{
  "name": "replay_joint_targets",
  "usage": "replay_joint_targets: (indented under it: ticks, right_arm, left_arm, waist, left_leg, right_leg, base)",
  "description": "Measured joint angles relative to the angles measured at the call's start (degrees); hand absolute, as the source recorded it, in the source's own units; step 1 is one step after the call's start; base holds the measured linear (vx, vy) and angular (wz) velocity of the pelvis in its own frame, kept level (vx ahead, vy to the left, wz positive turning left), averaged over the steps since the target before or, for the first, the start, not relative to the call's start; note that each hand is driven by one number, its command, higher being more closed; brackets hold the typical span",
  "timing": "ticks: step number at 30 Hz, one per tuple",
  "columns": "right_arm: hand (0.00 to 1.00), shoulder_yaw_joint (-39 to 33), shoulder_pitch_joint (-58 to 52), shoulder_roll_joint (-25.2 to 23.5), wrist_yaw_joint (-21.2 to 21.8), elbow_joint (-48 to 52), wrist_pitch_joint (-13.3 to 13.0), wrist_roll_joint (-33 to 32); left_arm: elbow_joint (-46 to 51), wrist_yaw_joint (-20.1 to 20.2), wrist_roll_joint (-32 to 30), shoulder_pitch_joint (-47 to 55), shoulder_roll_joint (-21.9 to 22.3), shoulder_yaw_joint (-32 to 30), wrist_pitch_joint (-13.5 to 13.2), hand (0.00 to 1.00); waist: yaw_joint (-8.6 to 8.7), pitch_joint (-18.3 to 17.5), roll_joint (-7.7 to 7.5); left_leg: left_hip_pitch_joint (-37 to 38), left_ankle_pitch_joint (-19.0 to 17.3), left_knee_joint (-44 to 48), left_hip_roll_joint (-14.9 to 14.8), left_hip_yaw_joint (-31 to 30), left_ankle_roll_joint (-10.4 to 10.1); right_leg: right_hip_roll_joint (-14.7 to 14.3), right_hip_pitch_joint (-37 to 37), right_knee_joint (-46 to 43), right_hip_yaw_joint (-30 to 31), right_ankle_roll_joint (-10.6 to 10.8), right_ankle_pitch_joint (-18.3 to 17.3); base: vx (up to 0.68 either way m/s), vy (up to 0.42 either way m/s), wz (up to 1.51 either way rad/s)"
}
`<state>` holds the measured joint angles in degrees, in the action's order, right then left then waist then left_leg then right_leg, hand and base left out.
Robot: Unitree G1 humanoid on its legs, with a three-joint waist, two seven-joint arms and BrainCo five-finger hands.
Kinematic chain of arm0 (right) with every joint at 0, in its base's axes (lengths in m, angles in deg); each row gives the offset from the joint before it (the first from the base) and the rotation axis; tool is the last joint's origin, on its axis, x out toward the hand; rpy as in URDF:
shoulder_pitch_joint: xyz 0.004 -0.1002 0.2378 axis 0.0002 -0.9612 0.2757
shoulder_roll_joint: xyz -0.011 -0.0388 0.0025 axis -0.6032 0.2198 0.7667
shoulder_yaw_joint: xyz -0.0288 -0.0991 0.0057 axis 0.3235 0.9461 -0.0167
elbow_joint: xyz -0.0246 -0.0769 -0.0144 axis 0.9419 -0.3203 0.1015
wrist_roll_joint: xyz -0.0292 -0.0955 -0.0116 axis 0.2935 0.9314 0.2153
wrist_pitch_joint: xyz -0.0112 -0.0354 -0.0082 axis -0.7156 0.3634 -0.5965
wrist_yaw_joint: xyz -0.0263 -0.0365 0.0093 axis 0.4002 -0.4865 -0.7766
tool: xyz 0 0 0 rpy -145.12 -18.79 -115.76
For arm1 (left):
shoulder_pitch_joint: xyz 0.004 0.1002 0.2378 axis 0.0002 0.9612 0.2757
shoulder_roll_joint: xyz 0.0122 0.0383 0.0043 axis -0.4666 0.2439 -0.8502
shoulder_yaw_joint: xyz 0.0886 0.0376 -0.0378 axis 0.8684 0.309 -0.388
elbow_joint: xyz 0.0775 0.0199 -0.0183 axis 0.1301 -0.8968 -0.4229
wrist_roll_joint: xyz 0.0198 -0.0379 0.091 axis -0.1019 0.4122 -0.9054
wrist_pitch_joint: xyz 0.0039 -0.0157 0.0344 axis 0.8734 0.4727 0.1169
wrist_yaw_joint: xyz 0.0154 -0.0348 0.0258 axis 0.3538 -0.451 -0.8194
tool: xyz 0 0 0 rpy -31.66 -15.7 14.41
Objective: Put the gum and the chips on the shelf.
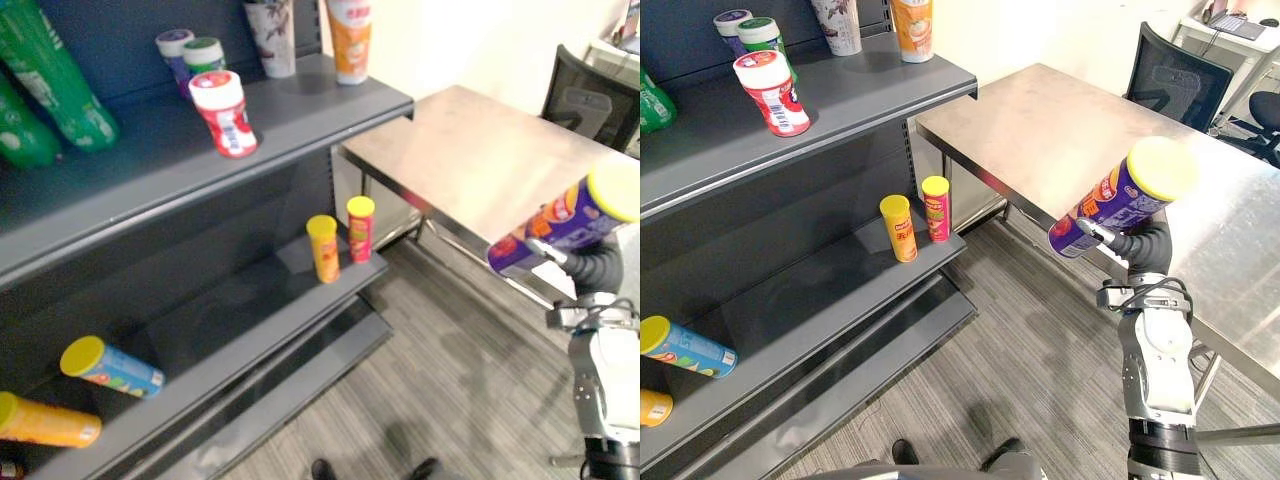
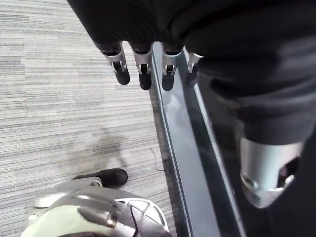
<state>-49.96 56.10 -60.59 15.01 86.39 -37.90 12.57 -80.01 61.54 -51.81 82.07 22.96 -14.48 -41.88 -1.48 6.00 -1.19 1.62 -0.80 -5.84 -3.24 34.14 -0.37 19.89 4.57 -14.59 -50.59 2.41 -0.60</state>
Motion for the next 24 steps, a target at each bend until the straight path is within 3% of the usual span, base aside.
replay_joint_targets:
  ticks: [6, 12, 16, 17, 18, 19, 20, 21, 23, 24]
  right_arm:
    - [1.0, 1.02, 0.44, 0.01, 3.49, 0.0, -0.03, 0.77]
    - [1.0, 5.41, 3.92, 0.02, 7.55, -0.01, -0.43, 0.64]
    - [1.0, 10.57, 4.77, 0.02, 11.12, -0.33, -0.46, 0.64]
    - [1.0, 12.24, 4.77, 0.0, 11.57, -0.88, -0.49, 0.65]
    - [1.0, 13.03, 4.78, 0.0, 11.9, -1.25, -0.52, 0.65]
    - [1.0, 14.53, 4.77, -0.02, 12.45, -1.77, -0.58, 0.65]
    - [1.0, 15.98, 4.73, -0.04, 12.58, -1.88, -0.64, 0.65]
    - [1.0, 16.54, 4.66, -0.06, 12.56, -1.87, -0.87, 0.65]
    - [1.0, 16.7, 4.38, -1.35, 12.21, -1.88, -2.31, 0.66]
    - [1.0, 16.71, 4.38, -1.91, 12.12, -1.88, -2.66, 0.77]
  left_arm:
    - [0.13, 1.18, 0.54, 0.13, 0.16, -0.03, 0.03, 0.0]
    - [1.23, 1.24, 0.76, 0.11, 0.61, -0.07, -0.09, 0.0]
    - [2.59, 1.14, 1.77, 0.18, 0.62, -0.05, -0.01, 0.0]
    - [3.01, 1.05, 3.0, 0.23, 0.47, -0.1, 0.01, 0.0]
    - [3.16, 0.99, 3.05, 0.24, 0.41, -0.16, 0.04, 0.0]
    - [4.03, 0.96, 3.05, 0.33, 0.37, -0.16, 0.12, 0.0]
    - [5.7, 0.88, 3.05, 0.61, 0.35, -0.14, 0.38, 0.0]
    - [6.46, 0.78, 3.04, 0.62, 0.27, -0.13, 0.69, 0.0]
    - [8.0, 0.03, 3.04, -0.08, -0.29, 0.06, 1.46, 0.0]
    - [8.0, -0.24, 3.03, -0.15, -0.69, 0.06, 1.99, 0.0]
  waist:
    - [-1.24, 1.1, 0.07]
    - [-2.19, 3.25, -0.17]
    - [-2.42, 4.38, -0.76]
    - [-2.48, 4.8, -1.41]
    - [-2.62, 4.93, -1.6]
    - [-3.23, 5.11, -1.51]
    - [-3.43, 5.49, -1.49]
    - [-3.33, 5.71, -1.31]
    - [-3.08, 6.1, -1.5]
    - [-3.06, 6.11, -1.56]
  left_leg:
    - [-0.77, 1.07, 0.01, -2.28, -0.21, -1.04]
    - [-0.76, 1.07, 0.15, -1.96, -0.45, -1.03]
    - [-2.34, -2.07, 6.58, -1.26, -3.73, 0.34]
    - [-2.33, -3.42, 8.66, -0.71, -5.34, 0.7]
    - [-2.33, -3.98, 9.53, -0.51, -6.15, 1.05]
    - [-2.54, -4.94, 11.29, -0.59, -7.76, 1.93]
    - [-2.76, -5.72, 12.67, -0.67, -10.25, 2.63]
    - [-2.94, -6.12, 13.35, -0.62, -11.82, 2.97]
    - [-4.88, -7.39, 15.17, 0.27, -17.8, 4.53]
    - [-4.91, -7.57, 15.16, 1.05, -19.62, 4.74]
  right_leg:
    - [-1.89, -0.34, 0.53, 0.26, 0.0, -0.03]
    - [-1.19, -0.72, 0.08, 0.28, -0.12, -0.32]
    - [4.98, -0.77, -9.79, 0.23, -0.13, -1.04]
    - [8.11, -0.61, -14.97, 1.04, -0.96, -0.46]
    - [9.28, -0.24, -17.19, 1.99, -1.92, 0.32]
    - [10.2, 1.44, -20.89, 6.87, -4.62, 3.44]
    - [9.67, 3.19, -23.2, 13.28, -5.19, 7.55]
    - [8.85, 4.24, -23.87, 17.13, -5.14, 8.29]
    - [2.35, 6.0, -23.11, 29.35, -0.99, -1.2]
    - [0.51, 6.3, -22.1, 31.51, -0.1, -3.39]
  base:
    - [0.07, -0.036, 0.12]
    - [0.04, 0.021, 0.08]
    - [0.09, 0.079, 0.47]
    - [0.1, 0.128, 0.67]
    - [0.12, 0.142, 0.64]
    - [0.12, 0.138, 0.66]
    - [0.13, 0.133, 0.75]
    - [0.14, 0.108, 1.02]
    - [0.15, 0.082, 1.28]
    - [0.12, 0.057, 1.11]
